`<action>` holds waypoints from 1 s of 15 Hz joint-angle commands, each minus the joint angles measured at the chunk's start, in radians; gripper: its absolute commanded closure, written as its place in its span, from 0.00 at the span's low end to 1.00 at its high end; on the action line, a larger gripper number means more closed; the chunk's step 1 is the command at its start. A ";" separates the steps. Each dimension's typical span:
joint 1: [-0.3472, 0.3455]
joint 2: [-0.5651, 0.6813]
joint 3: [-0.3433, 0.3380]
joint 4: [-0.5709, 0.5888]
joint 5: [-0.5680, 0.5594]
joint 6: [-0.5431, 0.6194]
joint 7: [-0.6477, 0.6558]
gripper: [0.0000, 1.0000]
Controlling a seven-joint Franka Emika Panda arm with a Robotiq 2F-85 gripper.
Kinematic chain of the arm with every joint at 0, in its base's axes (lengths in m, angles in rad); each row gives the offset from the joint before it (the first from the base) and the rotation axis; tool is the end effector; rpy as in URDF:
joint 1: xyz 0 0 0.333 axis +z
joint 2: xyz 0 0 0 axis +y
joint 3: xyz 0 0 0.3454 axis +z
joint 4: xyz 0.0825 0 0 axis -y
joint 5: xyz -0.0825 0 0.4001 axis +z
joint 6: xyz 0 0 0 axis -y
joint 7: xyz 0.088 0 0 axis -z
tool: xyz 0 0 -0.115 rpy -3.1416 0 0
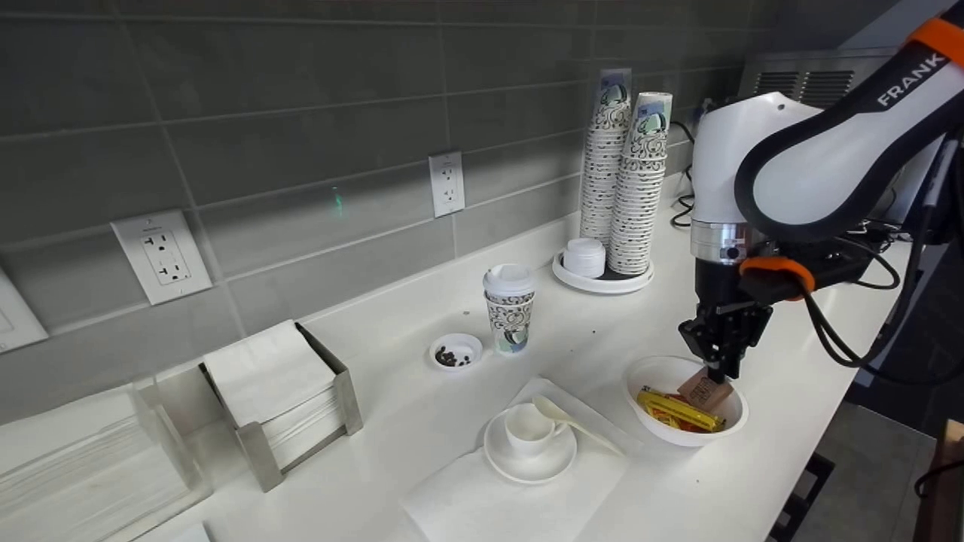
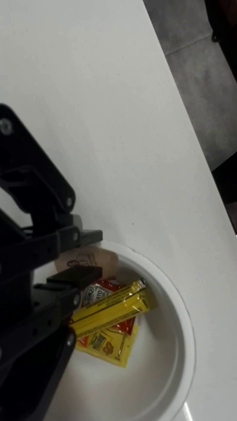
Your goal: Take the brown packet out of the bowl
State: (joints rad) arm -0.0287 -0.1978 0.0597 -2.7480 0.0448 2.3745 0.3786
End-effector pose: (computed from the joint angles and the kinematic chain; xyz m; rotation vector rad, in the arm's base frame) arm 0.3709 0.0111 0.2730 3.0527 -0.5947 -0.2736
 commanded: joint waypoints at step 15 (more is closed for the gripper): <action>0.016 0.016 0.059 0.001 -0.130 0.007 0.071 1.00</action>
State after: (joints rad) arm -0.0214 -0.1825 0.1105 -2.7479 -0.0495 2.3745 0.4111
